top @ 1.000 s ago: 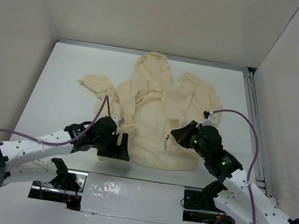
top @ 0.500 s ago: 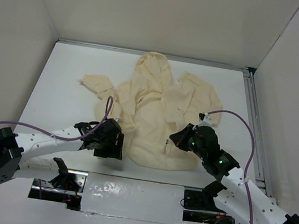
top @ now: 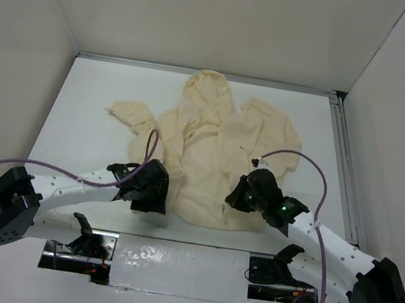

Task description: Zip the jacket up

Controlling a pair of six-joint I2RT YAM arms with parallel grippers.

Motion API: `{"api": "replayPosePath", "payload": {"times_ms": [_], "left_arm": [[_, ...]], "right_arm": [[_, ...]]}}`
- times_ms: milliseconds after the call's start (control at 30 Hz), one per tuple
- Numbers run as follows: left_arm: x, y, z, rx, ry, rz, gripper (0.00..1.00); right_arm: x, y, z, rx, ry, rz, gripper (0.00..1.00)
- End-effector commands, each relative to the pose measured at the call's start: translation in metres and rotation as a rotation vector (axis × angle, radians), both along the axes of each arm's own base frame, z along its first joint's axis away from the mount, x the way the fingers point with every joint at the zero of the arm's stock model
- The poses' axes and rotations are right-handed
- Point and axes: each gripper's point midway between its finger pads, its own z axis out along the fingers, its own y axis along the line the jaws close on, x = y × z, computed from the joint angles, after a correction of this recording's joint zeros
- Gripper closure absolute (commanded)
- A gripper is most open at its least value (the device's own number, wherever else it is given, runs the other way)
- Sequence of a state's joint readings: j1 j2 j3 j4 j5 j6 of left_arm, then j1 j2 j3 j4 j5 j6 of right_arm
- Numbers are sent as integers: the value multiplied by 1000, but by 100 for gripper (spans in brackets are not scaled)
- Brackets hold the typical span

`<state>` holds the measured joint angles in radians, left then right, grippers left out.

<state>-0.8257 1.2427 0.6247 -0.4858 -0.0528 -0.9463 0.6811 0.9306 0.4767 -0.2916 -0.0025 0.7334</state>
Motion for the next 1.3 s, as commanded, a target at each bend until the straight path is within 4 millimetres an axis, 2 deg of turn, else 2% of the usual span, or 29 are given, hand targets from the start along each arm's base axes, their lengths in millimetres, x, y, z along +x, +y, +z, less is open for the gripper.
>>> {"api": "replayPosePath", "payload": {"times_ms": [0,33,133,400,433,733,833,933,1133,1233,1267], "left_arm": [[6,-15,19,-86,-53,-21,30],[6,-16,21,-98,-59,-27,30],[5,-18,24,-120,-72,-38,30],[3,-16,26,-129,-82,-43,30],[4,-17,27,-133,-86,-43,30],[4,-18,30,-141,-97,-52,31],[5,-18,30,-136,-93,-55,31],[6,-18,29,-131,-92,-56,31],[8,-21,29,-129,-94,-64,33],[8,-21,30,-129,-96,-65,33],[8,-21,29,-128,-95,-65,33]], "right_arm": [[-6,-3,-14,-101,50,28,94],[-8,-3,-22,-132,75,26,91],[-7,-4,-28,-155,93,0,76],[-12,-2,-33,-179,119,15,65],[-13,-4,-33,-188,118,12,61],[-18,-23,-44,-297,136,-13,58],[-21,-23,-46,-311,143,5,51],[-22,-23,-46,-320,140,9,39],[-23,-31,-47,-341,129,-7,37],[-23,-27,-46,-325,114,18,51],[-24,-23,-46,-308,120,31,52]]}}
